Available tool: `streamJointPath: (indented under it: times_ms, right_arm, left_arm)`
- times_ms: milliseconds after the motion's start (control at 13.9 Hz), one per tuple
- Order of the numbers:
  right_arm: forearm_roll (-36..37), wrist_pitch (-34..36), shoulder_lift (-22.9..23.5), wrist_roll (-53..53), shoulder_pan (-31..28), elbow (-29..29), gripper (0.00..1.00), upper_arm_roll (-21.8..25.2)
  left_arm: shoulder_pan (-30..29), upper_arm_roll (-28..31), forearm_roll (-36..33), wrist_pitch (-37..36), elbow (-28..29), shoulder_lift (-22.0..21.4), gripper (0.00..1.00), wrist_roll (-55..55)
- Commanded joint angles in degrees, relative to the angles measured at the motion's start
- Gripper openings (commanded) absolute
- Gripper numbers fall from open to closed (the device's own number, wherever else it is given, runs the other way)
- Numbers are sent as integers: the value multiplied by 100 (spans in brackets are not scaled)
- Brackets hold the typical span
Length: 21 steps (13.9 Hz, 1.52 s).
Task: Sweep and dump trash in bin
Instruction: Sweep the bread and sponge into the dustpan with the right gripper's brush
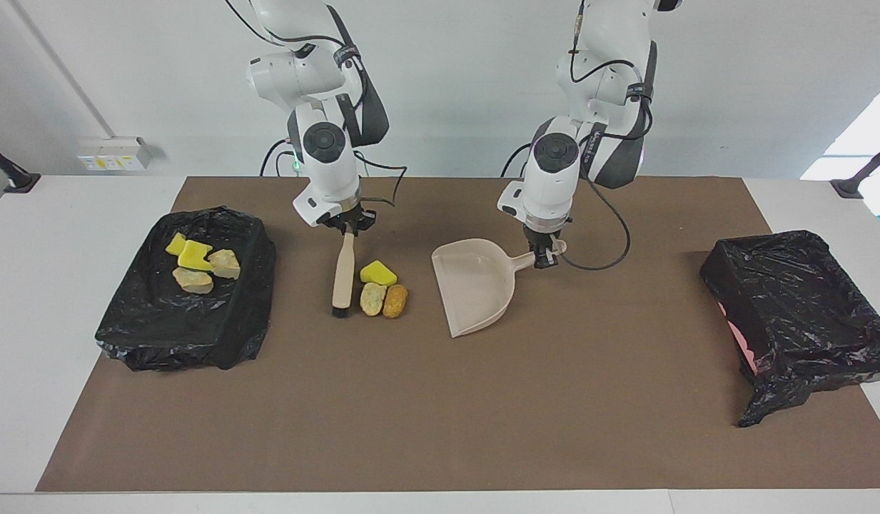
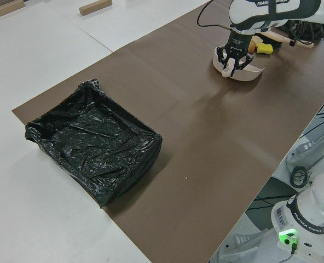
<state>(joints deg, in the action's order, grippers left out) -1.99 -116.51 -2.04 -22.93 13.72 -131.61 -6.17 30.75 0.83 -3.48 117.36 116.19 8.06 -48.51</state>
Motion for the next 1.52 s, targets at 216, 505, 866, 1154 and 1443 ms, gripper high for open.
streamJointPath:
  times_ms: [216,505,866,1154,1443]
  right_arm:
    - [-423,-38,695,8,534,644,0,-33]
    - [-1398,-64,1248,252,1036,1302,0,-68]
    - [-2613,-353,1338,325,1554,1726,0,-121]
    - [-2290,83,970,237,1441,1717,0,-25]
    - [-1719,848,144,-201,949,1700,0,-33]
  left_arm:
    - [142,84,-136,260,352,-147,0,176]
    - [142,84,-136,479,615,-270,0,176]
    - [125,75,-136,778,774,-323,0,79]
    - [-287,67,-75,1034,740,-227,0,-350]
    - [-858,67,128,885,292,-59,0,-984]
